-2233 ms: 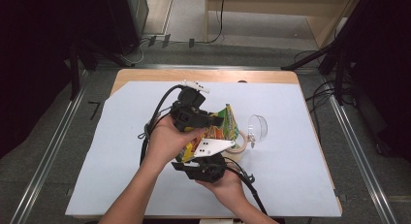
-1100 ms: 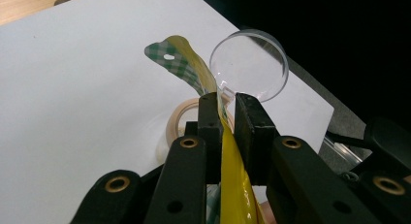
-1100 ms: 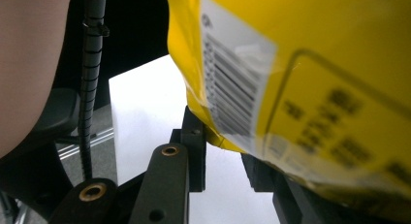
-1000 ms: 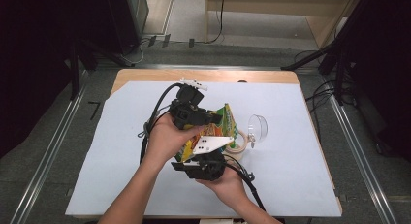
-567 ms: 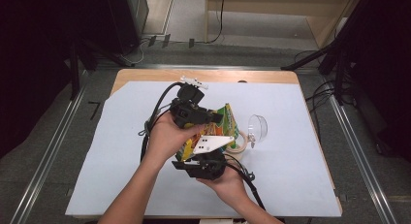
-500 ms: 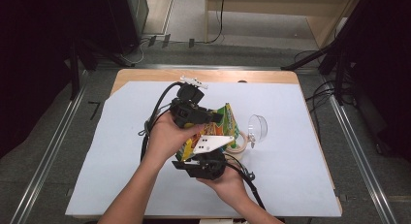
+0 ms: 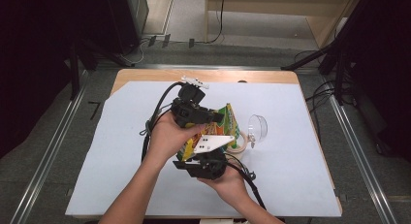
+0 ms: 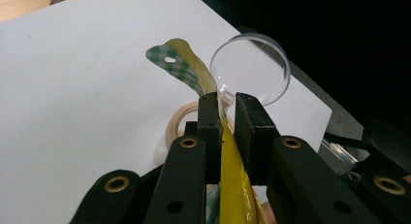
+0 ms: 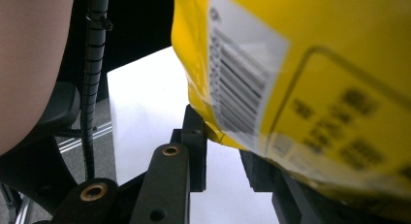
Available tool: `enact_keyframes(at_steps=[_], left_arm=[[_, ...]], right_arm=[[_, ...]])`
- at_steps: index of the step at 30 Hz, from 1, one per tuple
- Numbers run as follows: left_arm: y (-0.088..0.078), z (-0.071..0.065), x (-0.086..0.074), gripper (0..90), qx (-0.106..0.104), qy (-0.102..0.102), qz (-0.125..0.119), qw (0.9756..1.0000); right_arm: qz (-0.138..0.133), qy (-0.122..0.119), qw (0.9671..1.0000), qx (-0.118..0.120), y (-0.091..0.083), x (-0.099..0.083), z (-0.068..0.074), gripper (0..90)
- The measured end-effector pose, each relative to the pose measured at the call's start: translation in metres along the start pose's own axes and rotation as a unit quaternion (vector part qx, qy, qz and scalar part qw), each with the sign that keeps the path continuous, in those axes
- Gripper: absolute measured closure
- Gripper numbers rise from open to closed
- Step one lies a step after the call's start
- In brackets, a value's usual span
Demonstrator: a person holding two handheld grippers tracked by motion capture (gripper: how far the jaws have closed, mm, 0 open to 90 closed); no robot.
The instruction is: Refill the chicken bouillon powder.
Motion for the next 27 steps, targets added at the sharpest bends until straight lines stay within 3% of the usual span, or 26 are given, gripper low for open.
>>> enact_keyframes(at_steps=[27], left_arm=[[0.0035, 0.0007, 0.0034, 81.3, -0.009, 0.0, 0.004, 1.0]], right_arm=[[-0.005, 0.002, 1.0, -0.008, -0.004, -0.0023, 0.0019, 75.1]])
Point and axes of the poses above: each handheld gripper's, and its own axes: y roughly forward along the jaws, x roughly out of its top, z roughly to its left, the point moved 1 cm from there along y, roughly forward along the jaws, and after that the axes turned 8 degrees about z, right-handed, at the moved point
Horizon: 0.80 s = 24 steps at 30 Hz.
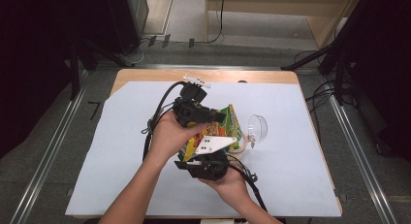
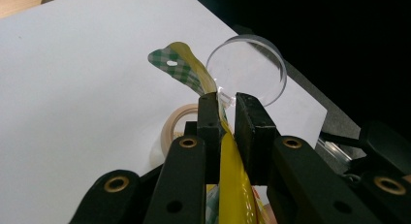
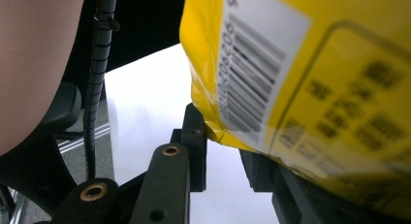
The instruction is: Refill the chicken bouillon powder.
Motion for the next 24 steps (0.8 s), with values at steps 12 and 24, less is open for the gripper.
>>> enact_keyframes(at_steps=[12, 24], left_arm=[[-0.0007, -0.0004, 0.0002, 81.0, -0.003, -0.002, -0.003, 1.0], [-0.0035, -0.0078, -0.0008, 80.7, -0.001, 0.003, -0.005, 1.0]], right_arm=[[-0.004, -0.006, 0.9999, -0.008, -0.0006, 0.0005, 0.0011, 75.1], [-0.006, -0.002, 1.0, 0.0, 0.0003, 0.0, -0.001, 75.7]])
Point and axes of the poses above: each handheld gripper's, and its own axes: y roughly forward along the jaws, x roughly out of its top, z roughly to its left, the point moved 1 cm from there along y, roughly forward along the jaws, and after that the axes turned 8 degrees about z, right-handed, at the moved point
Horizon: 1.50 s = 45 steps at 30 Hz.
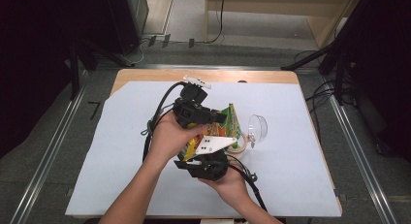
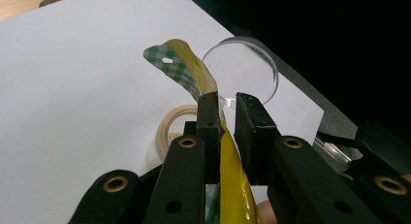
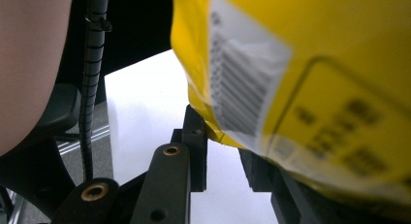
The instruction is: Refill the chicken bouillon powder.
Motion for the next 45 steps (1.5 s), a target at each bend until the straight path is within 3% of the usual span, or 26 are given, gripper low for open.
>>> enact_keyframes(at_steps=[4, 15, 22, 28, 34, 36, 39, 45], left_arm=[[0.003, 0.003, 0.0, 80.7, 0.0, 0.0, 0.002, 1.0], [0.004, 0.021, 0.001, 80.6, -0.029, -0.026, -0.002, 0.9992], [0.003, 0.018, 0.001, 80.7, -0.022, -0.021, -0.005, 0.9995], [0.001, 0.011, 0.002, 80.7, 0.003, -0.011, -0.006, 0.9999], [0.001, 0.016, 0.003, 80.8, -0.012, -0.023, -0.002, 0.9997], [0.001, 0.016, 0.004, 80.8, -0.008, -0.024, -0.004, 0.9997], [0.001, 0.016, 0.006, 80.8, 0.001, -0.024, -0.002, 0.9997], [0.001, 0.018, 0.005, 80.8, -0.009, -0.025, -0.007, 0.9996]], right_arm=[[0.001, 0.008, 1.0, 0.005, 0.0, -0.001, -0.001, 75.8], [0.008, 0.011, 0.9998, 0.012, 0.002, 0.001, -0.003, 75.4], [0.008, 0.008, 0.9999, 0.009, 0.002, 0.002, -0.004, 75.5], [0.006, 0.01, 0.9998, 0.015, 0.003, 0.004, -0.004, 75.6], [0.009, 0.006, 0.9999, 0.01, 0.003, 0.005, -0.005, 75.5], [0.013, -0.005, 0.9999, 0.006, 0.001, 0.006, -0.006, 75.6], [0.016, 0.001, 0.9998, 0.007, 0.003, 0.008, -0.008, 75.5], [0.018, -0.006, 0.9998, 0.0, 0.002, 0.007, -0.008, 75.4]])
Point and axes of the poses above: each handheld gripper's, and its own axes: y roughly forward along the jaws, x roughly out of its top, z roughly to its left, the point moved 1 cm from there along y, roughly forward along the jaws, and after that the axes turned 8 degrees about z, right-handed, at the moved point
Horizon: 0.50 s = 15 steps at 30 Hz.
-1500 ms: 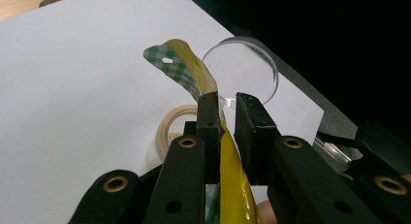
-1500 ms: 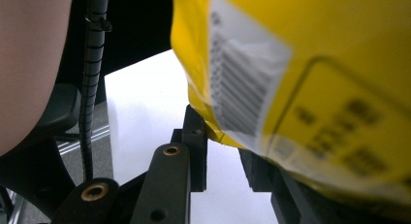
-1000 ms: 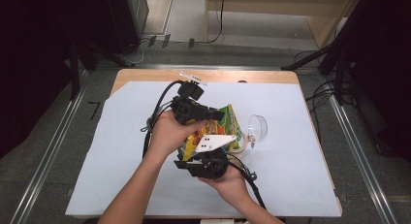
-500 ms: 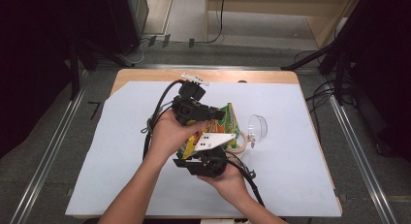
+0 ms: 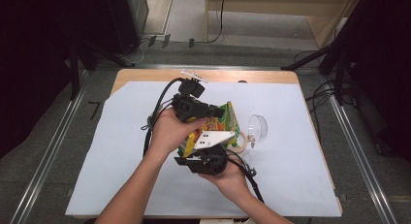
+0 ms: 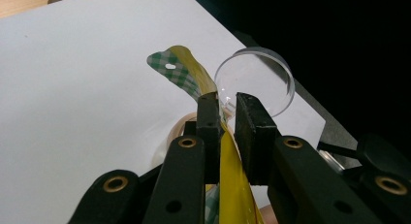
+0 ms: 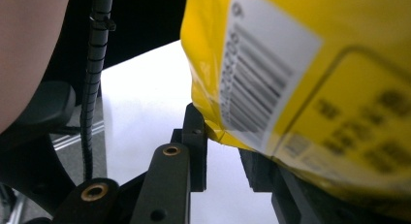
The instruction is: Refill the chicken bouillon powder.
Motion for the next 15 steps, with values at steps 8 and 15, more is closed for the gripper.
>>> enact_keyframes(at_steps=[8, 15], left_arm=[[-0.0016, -0.0012, -0.0039, 80.8, 0.006, 0.006, -0.009, 0.9999], [-0.0003, 0.0017, -0.0052, 80.8, 0.003, 0.005, -0.01, 0.9999]], right_arm=[[0.003, -0.012, 0.9999, -0.004, 0.0011, -0.0009, 0.0008, 75.5], [0.009, -0.013, 0.9999, -0.004, 0.0033, -0.0014, -0.0006, 75.5]])
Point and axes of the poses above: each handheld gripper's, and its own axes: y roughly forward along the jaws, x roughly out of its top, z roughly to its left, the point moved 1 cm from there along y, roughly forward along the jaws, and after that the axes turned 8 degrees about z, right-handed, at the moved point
